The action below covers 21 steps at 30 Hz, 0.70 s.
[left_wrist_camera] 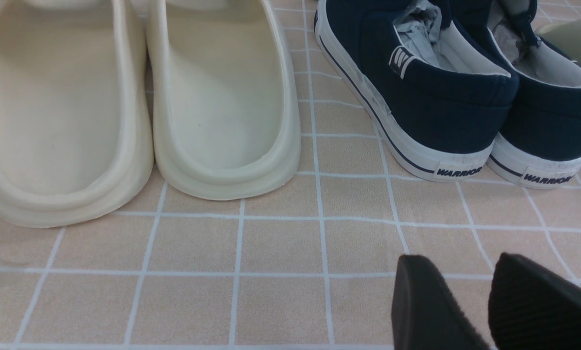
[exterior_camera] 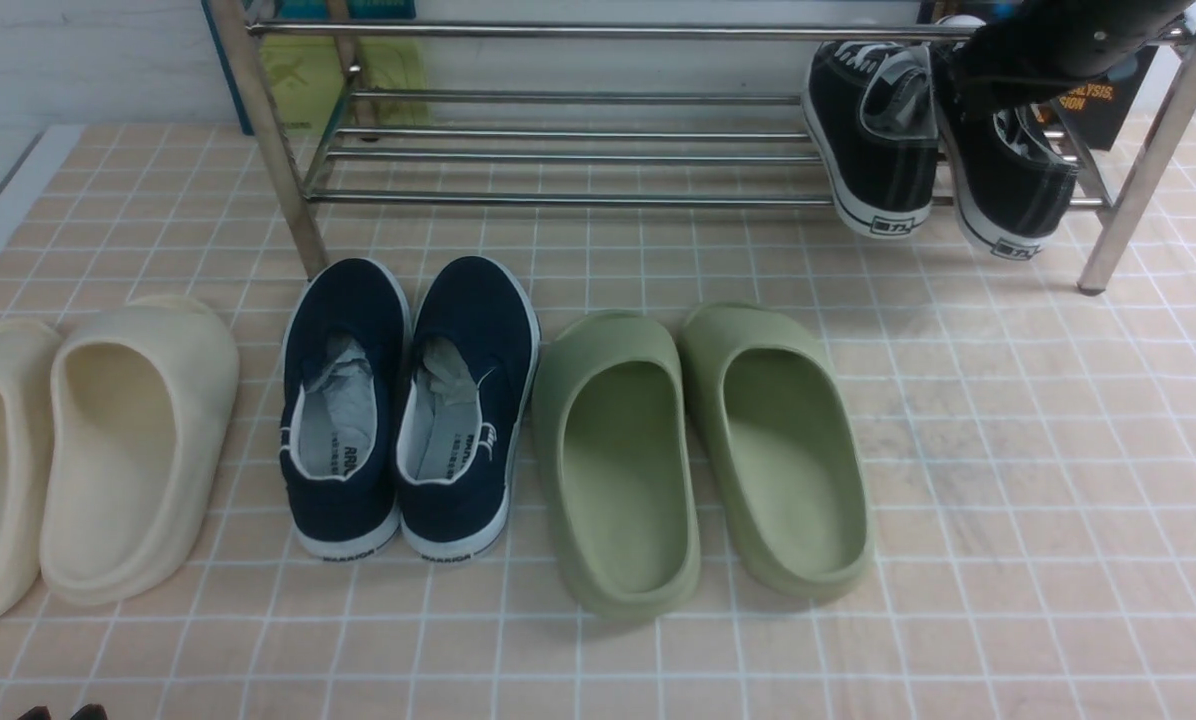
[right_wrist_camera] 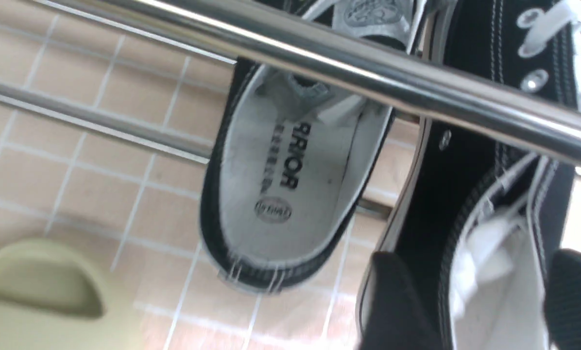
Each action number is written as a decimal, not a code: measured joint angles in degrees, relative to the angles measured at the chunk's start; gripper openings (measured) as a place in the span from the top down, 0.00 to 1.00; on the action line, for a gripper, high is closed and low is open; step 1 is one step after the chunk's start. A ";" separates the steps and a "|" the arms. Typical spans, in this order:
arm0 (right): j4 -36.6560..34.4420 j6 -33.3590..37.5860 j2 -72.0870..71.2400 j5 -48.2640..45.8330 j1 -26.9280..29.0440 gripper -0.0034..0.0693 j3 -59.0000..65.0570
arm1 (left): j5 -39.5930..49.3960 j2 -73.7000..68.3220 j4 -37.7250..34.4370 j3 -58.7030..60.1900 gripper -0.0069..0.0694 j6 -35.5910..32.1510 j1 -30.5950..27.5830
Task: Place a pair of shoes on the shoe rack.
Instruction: Use the right arm to put a shoe into the shoe rack
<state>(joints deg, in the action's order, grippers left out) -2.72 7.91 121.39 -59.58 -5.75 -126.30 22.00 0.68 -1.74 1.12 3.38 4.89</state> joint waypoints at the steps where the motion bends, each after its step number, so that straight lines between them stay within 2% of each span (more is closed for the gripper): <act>1: -0.40 0.09 -0.72 -2.88 0.00 0.56 -1.03 | 0.00 0.00 0.00 0.00 0.60 0.00 0.00; 2: -0.40 0.13 -0.95 -3.27 0.00 0.57 -1.22 | 0.00 0.00 0.00 0.00 0.60 0.00 0.00; 3: -0.46 0.19 -2.12 -5.93 0.00 0.71 -1.43 | 0.00 0.00 0.00 0.00 0.60 0.00 0.00; 5: -0.58 0.30 -3.74 -8.70 0.29 0.87 -0.97 | 0.00 0.00 0.00 0.00 0.60 0.00 0.00; 8: -0.70 0.37 -4.99 -11.18 1.02 0.97 1.50 | 0.00 0.00 0.00 0.00 0.60 0.00 0.00; 15: -0.86 0.37 -4.52 -11.68 1.79 0.98 13.64 | 0.00 0.00 0.00 0.00 0.60 0.00 0.00; 21: -0.99 0.37 -2.89 -10.32 1.62 0.97 17.50 | 0.00 0.00 0.00 0.00 0.60 0.00 0.00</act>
<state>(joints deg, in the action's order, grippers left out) -3.70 8.28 118.50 -69.90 -4.13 -108.79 22.00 0.68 -1.74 1.12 3.38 4.89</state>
